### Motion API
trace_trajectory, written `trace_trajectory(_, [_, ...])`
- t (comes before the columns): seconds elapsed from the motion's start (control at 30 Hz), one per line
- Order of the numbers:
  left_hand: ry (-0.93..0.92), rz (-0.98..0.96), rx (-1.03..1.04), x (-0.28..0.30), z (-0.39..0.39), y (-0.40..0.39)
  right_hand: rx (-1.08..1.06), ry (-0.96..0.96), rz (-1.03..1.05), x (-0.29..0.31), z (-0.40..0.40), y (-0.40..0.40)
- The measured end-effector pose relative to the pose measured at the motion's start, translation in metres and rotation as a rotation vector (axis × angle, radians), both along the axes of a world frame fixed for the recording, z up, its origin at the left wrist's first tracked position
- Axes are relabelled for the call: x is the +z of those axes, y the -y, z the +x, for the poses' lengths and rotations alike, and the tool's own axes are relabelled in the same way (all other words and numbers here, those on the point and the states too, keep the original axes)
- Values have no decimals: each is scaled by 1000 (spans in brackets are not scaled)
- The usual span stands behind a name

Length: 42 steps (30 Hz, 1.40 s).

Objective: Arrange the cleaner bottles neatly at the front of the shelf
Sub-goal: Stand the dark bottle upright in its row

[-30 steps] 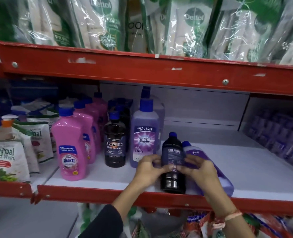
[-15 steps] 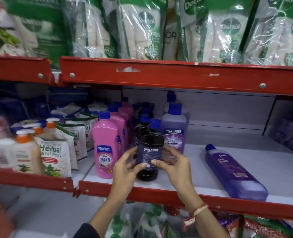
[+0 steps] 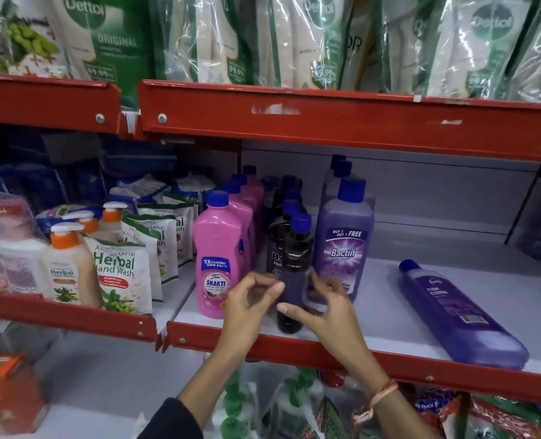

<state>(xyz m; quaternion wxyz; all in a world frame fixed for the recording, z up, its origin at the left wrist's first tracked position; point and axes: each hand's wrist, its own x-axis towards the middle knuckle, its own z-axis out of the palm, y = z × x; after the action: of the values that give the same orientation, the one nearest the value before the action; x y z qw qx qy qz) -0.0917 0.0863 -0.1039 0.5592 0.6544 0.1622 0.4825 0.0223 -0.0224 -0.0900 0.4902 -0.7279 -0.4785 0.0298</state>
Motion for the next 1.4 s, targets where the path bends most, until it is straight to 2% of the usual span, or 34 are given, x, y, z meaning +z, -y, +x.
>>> trace_trajectory(0.07, [-24, 32, -42, 1, 1, 2, 117, -49, -70, 4, 6, 3])
trace_trajectory(0.17, [-88, 45, -99, 1, 1, 0, 343, -272, -99, 5, 10, 2])
trace_trajectory(0.23, [-153, 108, -128, -1, 1, -2, 391, -337, -128, 5, 9, -1])
trace_trajectory(0.3, [-178, 161, -111, -2, 0, -1, 358, -312, -102, 4, 9, -4])
trace_trajectory(0.43, [-225, 251, 56, -2, -1, 4, 207, -203, -34, -2, 8, -5])
trace_trajectory(0.77, [-260, 396, 246, -8, 5, 12, 73, -30, -64, -5, 2, -7])
trace_trajectory(0.9, [-177, 531, 564, -13, 8, 31, -65, 86, 34, 1, 2, 12])
trace_trajectory(0.93, [-143, 571, 582, -13, 12, 39, -103, 108, 71, 2, 7, 21])
trace_trajectory(1.03, [-207, 660, 388, -5, 37, 63, -229, 156, 116, 13, 39, 50])
trace_trajectory(1.13, [-349, 600, 195, 12, 80, 87, -452, 287, 99, 26, 89, 86])
trace_trajectory(1.2, [-438, 541, 147, 18, 113, 95, -625, 357, -13, 30, 127, 106])
trace_trajectory(1.27, [-575, 381, 28, 18, 151, 106, -708, 258, -272, 30, 168, 125])
trace_trajectory(1.33, [-689, 140, -136, 18, 184, 119, -611, 45, -511, 27, 199, 135])
trace_trajectory(1.4, [-771, 23, -184, 18, 209, 130, -438, -150, -495, 23, 212, 136])
